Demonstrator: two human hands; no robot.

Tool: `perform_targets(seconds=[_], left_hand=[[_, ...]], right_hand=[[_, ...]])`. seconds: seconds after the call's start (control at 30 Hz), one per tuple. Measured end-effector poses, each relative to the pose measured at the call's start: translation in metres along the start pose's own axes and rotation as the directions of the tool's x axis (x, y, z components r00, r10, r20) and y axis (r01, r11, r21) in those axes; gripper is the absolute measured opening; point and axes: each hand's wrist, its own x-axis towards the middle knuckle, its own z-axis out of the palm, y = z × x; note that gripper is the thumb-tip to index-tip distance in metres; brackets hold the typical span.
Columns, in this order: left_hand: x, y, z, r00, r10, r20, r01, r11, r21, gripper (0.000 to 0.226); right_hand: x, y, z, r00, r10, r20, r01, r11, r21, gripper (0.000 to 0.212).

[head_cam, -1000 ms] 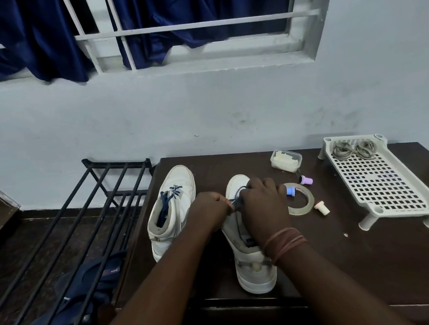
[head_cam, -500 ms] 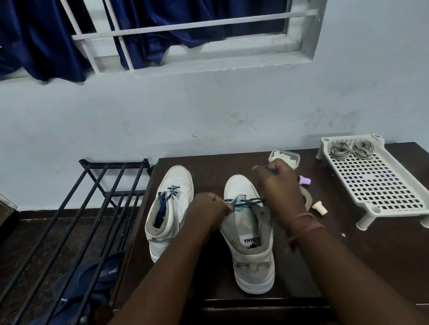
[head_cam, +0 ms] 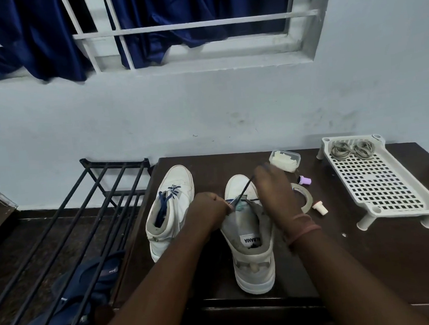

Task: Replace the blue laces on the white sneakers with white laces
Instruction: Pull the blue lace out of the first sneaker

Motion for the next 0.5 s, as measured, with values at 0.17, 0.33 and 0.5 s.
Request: perform_targets(seconds=[0.17, 0.33, 0.5], left_hand=[[-0.002, 0.003, -0.001, 1.0, -0.008, 0.001, 0.008, 1.0, 0.014, 0.022], [-0.004, 0.005, 0.001, 1.0, 0.004, -0.015, -0.004, 0.999, 0.041, 0.021], [-0.011, 0.01, 0.005, 0.991, 0.097, -0.097, -0.076, 0.977, 0.201, 0.024]], right_hand=[[0.005, -0.025, -0.025, 0.939, 0.321, 0.127, -0.264, 0.433, 0.862, 0.032], [0.012, -0.008, -0.036, 0.947, 0.273, -0.168, -0.168, 0.869, 0.465, 0.022], [0.001, 0.011, -0.029, 0.957, 0.24, 0.161, -0.128, 0.85, -0.511, 0.023]])
